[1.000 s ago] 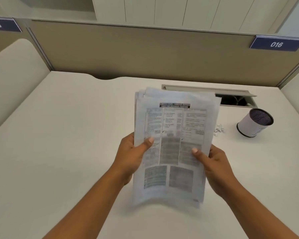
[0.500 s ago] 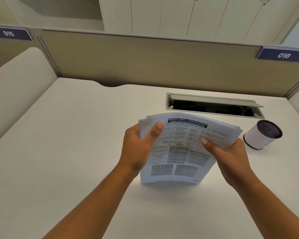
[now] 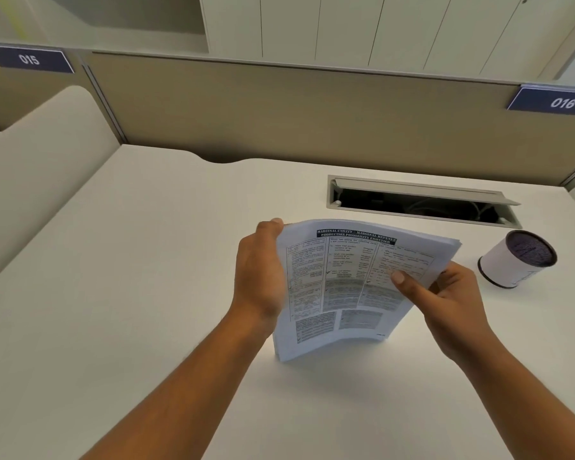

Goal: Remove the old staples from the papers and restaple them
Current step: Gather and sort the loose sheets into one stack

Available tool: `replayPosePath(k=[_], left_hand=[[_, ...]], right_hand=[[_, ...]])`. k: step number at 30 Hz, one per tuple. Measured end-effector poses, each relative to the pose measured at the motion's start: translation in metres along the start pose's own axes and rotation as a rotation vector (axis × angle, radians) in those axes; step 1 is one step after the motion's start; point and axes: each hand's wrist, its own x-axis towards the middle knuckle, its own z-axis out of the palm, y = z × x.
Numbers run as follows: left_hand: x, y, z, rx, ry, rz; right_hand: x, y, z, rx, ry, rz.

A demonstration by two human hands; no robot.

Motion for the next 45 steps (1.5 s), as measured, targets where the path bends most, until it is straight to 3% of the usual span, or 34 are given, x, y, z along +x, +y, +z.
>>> replayPosePath(k=[5, 12, 21, 30, 37, 45], left_hand=[[0.002, 0.001, -0.001, -0.130, 0.006, 0.004], [0.007, -0.031, -0.014, 0.075, -0.189, 0.183], [0.011, -0.018, -0.008, 0.059, -0.114, 0.413], [0.014, -0.048, -0.005, 0.062, -0.151, 0.235], [0.016, -0.043, -0.006, 0.019, -0.148, 0.308], [0.022, -0.066, 0.000, 0.066, -0.163, 0.206]], right_hand=[[-0.001, 0.004, -0.002, 0.045, -0.013, 0.036], [-0.007, 0.006, 0.000, 0.018, -0.029, 0.068], [0.004, -0.026, -0.007, -0.014, 0.022, -0.107], [-0.005, 0.014, 0.000, 0.000, -0.004, 0.006], [-0.003, 0.007, -0.005, 0.022, 0.045, -0.059], [-0.004, 0.045, -0.002, -0.036, 0.010, 0.062]])
